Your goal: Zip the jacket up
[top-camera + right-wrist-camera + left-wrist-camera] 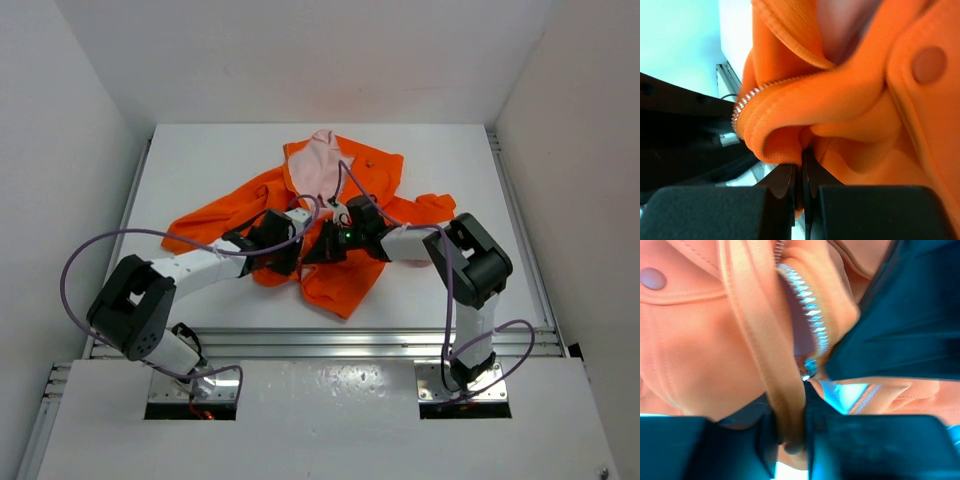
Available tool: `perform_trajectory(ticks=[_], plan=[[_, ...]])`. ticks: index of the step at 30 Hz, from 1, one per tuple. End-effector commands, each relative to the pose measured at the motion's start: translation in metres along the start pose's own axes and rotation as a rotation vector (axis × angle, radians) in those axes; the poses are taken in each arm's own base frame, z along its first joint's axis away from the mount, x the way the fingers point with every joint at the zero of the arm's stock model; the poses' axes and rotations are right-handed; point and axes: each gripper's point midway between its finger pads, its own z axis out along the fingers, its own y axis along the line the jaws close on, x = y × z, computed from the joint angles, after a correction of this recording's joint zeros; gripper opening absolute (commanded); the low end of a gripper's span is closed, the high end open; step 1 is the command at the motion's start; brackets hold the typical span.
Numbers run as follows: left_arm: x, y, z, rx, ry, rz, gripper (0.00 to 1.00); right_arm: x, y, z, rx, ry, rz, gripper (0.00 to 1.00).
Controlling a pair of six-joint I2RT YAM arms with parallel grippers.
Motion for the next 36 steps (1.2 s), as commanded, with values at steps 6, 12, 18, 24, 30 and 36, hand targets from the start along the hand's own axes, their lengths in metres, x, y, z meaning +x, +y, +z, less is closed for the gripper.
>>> perform_trajectory(ticks=[6, 12, 18, 24, 30, 36], plan=[[0.005, 0.023, -0.023, -0.027, -0.009, 0.145, 0.2, -0.027, 0.003, -0.041, 0.001, -0.103, -0.061, 0.0], [0.019, 0.026, -0.031, 0.087, 0.022, 0.323, 0.27, -0.033, 0.008, -0.069, -0.027, -0.123, -0.133, 0.0], [0.038, 0.02, -0.01, 0.175, 0.151, 0.329, 0.38, -0.028, 0.004, -0.089, -0.024, -0.124, -0.174, 0.0], [0.03, 0.022, -0.001, 0.152, 0.15, 0.242, 0.57, -0.026, -0.003, -0.104, -0.008, -0.142, -0.175, 0.0], [0.017, 0.021, 0.003, 0.115, 0.129, 0.112, 0.62, -0.024, -0.008, -0.111, 0.003, -0.151, -0.162, 0.0], [0.021, 0.019, 0.014, -0.026, 0.159, 0.027, 0.62, -0.025, -0.011, -0.113, 0.012, -0.157, -0.147, 0.0]])
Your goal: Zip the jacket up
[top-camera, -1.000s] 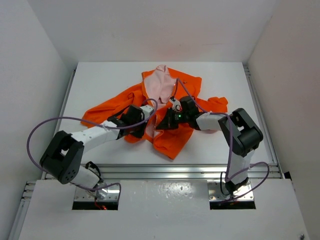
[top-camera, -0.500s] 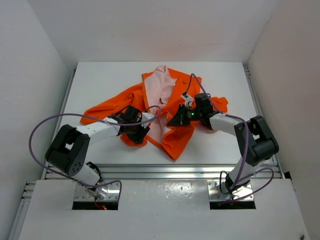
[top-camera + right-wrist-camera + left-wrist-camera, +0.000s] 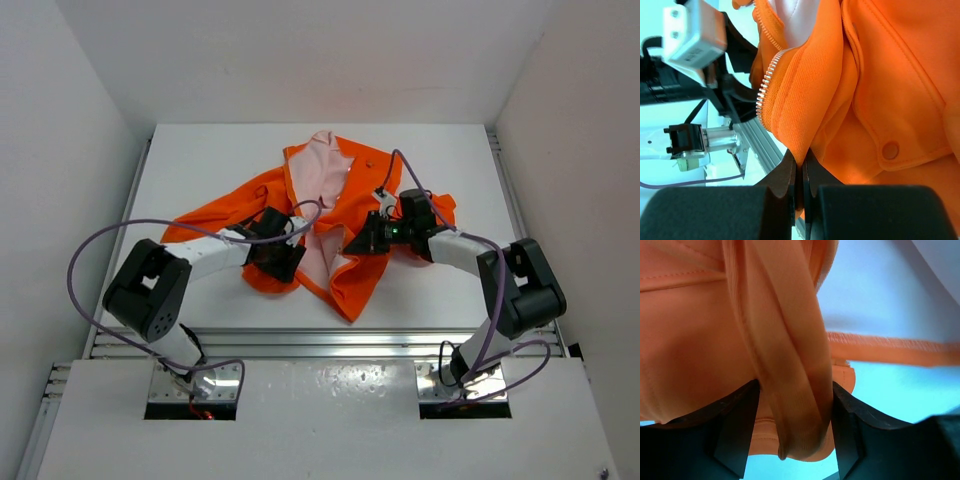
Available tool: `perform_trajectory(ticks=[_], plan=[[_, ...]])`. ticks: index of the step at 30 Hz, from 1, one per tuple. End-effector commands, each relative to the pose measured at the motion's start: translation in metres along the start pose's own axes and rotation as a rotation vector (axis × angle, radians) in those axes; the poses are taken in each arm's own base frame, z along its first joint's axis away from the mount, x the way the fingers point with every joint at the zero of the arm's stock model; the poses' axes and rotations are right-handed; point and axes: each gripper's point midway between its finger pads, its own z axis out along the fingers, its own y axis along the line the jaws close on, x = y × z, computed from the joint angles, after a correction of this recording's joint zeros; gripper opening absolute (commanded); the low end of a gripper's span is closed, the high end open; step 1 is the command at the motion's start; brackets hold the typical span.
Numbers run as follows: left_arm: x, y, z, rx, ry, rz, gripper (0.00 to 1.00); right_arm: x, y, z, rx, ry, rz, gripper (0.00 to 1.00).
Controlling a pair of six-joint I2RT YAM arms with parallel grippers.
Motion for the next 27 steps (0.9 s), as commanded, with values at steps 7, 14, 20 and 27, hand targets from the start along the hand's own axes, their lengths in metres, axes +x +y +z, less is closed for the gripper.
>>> perform_trajectory(ticks=[7, 14, 20, 27], plan=[[-0.004, 0.001, 0.018, -0.201, 0.023, -0.094, 0.64, -0.014, 0.006, -0.01, -0.012, -0.046, -0.048, 0.0], [-0.002, -0.015, 0.024, -0.096, 0.049, -0.044, 0.41, -0.013, 0.007, -0.012, -0.016, -0.049, -0.055, 0.0], [-0.012, -0.022, -0.011, 0.158, -0.052, 0.03, 0.17, -0.007, 0.02, -0.016, -0.082, -0.014, -0.113, 0.0], [-0.037, -0.053, -0.088, 0.414, -0.33, 0.279, 0.09, 0.029, 0.065, -0.028, -0.307, 0.128, -0.324, 0.0]])
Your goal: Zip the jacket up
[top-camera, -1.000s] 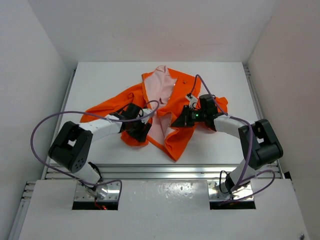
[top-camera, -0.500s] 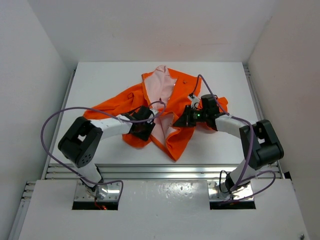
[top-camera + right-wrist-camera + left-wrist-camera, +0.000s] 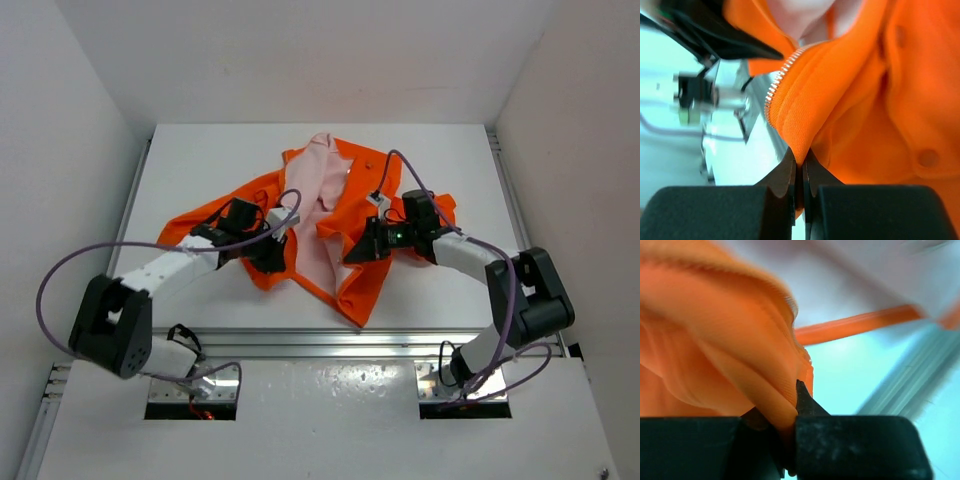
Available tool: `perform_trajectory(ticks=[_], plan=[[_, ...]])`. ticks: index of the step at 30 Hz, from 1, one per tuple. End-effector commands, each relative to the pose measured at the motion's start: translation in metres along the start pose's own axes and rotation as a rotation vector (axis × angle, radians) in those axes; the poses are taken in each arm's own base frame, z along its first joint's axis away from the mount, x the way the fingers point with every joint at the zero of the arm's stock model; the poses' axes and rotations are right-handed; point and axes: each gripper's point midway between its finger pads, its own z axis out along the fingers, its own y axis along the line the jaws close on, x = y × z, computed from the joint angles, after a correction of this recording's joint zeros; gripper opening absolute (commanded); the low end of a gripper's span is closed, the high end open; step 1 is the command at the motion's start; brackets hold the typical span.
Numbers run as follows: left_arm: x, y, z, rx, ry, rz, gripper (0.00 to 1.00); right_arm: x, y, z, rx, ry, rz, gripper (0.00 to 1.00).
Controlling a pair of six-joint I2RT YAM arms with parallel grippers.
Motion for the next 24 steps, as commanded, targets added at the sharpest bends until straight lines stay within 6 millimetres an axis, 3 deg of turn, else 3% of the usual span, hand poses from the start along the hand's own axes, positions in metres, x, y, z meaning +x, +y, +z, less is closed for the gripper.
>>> perform_trajectory(ticks=[1, 3, 4, 5, 6, 8, 11, 15, 24], plan=[[-0.035, -0.048, -0.034, 0.228, -0.195, 0.193, 0.07, 0.011, 0.042, -0.005, -0.162, 0.054, -0.199, 0.0], [-0.045, -0.061, -0.04, 0.287, -0.251, 0.182, 0.05, 0.019, 0.052, -0.002, -0.186, 0.061, -0.236, 0.0], [-0.049, -0.067, -0.044, 0.311, -0.275, 0.156, 0.04, 0.035, 0.047, -0.002, -0.176, 0.077, -0.187, 0.0], [-0.05, -0.077, -0.047, 0.37, -0.291, 0.158, 0.04, 0.029, 0.052, 0.0, -0.194, 0.04, -0.235, 0.0], [-0.049, -0.081, -0.048, 0.388, -0.305, 0.154, 0.03, 0.035, 0.051, 0.0, -0.197, 0.04, -0.198, 0.0], [-0.061, -0.086, -0.056, 0.396, -0.382, 0.165, 0.01, 0.026, 0.061, 0.002, -0.225, -0.018, -0.229, 0.0], [-0.063, -0.093, -0.06, 0.424, -0.454, 0.201, 0.0, 0.021, 0.074, 0.003, -0.272, -0.037, -0.161, 0.0], [-0.061, -0.11, -0.068, 0.53, -0.457, 0.215, 0.0, 0.015, 0.083, 0.003, -0.325, -0.052, -0.197, 0.0], [-0.072, -0.116, -0.073, 0.581, -0.493, 0.24, 0.0, 0.031, 0.107, -0.002, -0.469, 0.035, -0.246, 0.0]])
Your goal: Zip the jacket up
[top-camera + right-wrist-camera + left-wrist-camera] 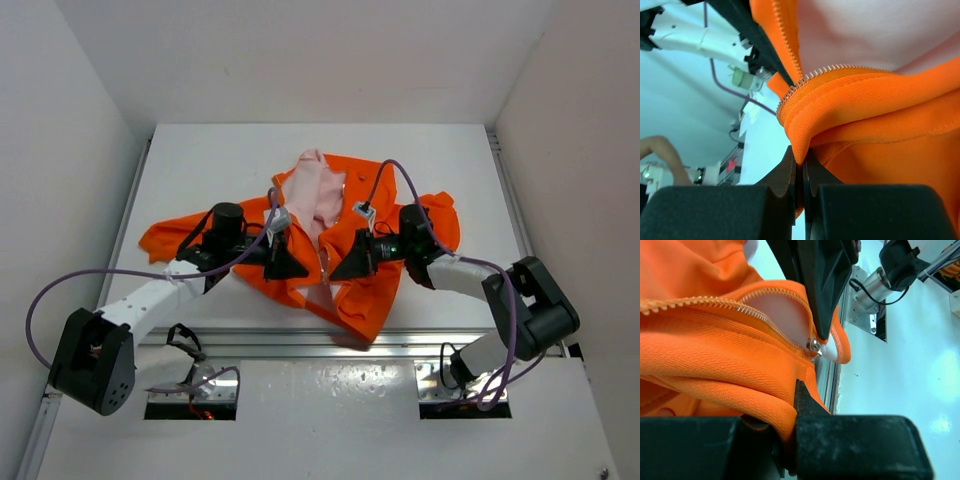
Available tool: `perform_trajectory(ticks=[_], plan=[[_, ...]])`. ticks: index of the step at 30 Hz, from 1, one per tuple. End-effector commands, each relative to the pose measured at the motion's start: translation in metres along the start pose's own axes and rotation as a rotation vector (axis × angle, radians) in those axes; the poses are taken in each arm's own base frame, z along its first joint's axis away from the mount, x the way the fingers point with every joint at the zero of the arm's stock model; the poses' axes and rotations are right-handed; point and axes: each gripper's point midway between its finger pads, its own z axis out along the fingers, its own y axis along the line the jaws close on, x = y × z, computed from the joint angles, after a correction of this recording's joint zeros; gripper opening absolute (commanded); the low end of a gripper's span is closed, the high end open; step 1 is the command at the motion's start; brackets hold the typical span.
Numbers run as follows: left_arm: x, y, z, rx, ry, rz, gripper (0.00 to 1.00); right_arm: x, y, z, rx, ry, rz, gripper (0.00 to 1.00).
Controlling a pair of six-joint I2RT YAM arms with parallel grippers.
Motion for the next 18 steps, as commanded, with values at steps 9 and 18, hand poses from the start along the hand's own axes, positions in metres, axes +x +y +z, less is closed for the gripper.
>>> perform_trajectory(ticks=[9, 18], plan=[[-0.027, -0.029, -0.012, 0.119, -0.063, 0.22, 0.0, 0.006, 0.033, -0.004, -0.156, 0.061, -0.147, 0.0], [-0.023, -0.04, -0.02, 0.161, -0.065, 0.257, 0.0, 0.012, 0.035, -0.007, -0.173, 0.081, -0.165, 0.0]])
